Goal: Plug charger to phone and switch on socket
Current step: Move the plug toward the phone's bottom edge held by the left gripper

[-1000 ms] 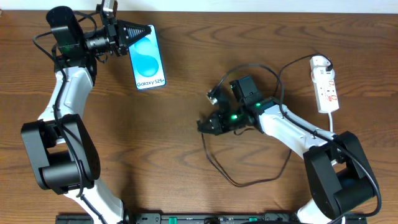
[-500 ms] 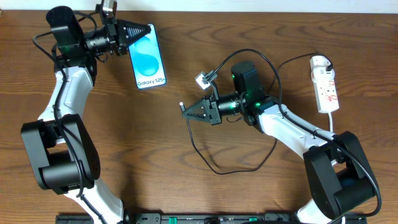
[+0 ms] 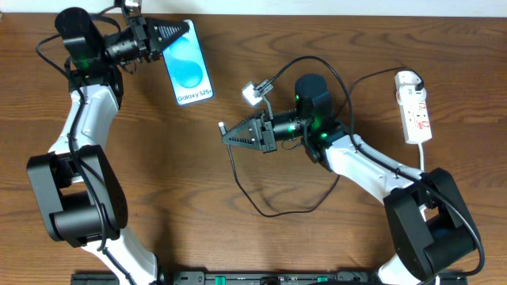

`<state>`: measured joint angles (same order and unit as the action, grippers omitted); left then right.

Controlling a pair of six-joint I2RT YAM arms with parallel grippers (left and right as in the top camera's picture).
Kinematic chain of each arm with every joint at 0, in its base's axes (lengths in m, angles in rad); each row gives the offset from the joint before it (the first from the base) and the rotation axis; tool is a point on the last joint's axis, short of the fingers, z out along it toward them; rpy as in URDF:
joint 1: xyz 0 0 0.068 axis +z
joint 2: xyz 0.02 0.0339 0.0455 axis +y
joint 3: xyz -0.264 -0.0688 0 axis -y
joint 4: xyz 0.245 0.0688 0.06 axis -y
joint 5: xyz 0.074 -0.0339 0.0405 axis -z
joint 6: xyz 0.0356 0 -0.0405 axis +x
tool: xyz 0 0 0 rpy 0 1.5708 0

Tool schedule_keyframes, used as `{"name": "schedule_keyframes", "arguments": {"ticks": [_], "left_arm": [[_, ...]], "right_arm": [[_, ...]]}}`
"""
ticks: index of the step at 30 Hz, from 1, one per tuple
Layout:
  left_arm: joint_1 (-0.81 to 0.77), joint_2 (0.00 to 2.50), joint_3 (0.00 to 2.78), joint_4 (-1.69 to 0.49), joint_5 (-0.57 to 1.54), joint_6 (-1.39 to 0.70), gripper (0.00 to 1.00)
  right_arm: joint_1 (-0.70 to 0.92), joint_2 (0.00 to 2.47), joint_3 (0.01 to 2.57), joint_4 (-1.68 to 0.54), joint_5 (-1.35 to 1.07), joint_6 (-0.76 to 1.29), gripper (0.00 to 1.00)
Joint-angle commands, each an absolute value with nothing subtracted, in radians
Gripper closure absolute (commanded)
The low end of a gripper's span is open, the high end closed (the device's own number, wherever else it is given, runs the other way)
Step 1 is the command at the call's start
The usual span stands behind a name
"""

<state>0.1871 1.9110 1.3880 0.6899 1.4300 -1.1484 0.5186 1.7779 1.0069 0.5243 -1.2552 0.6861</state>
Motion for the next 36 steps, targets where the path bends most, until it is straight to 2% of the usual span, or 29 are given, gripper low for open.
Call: {"name": "schedule_keyframes", "arguments": {"ticks": [1, 11, 17, 36], "left_arm": [[0.186, 1.879, 1.411, 0.759, 1.402, -1.255, 0.93], [0.183, 1.879, 1.411, 0.928, 1.375, -1.411, 0.93], [0.171, 1.879, 1.411, 0.942, 1.376, -1.439, 0.93], [0.108, 1.879, 1.411, 0.96, 1.448, -1.457, 0.93]], "right_arm": [[0.536, 1.785, 1.018, 0.554, -1.237, 0.807, 0.99], [0.538, 1.785, 1.018, 0.649, -1.184, 0.859, 0.99], [0.538, 1.785, 1.018, 0.748, -1.184, 0.868, 0.99], [0.494, 1.785, 1.018, 0.777, -1.225, 0.867, 0.99]]}}
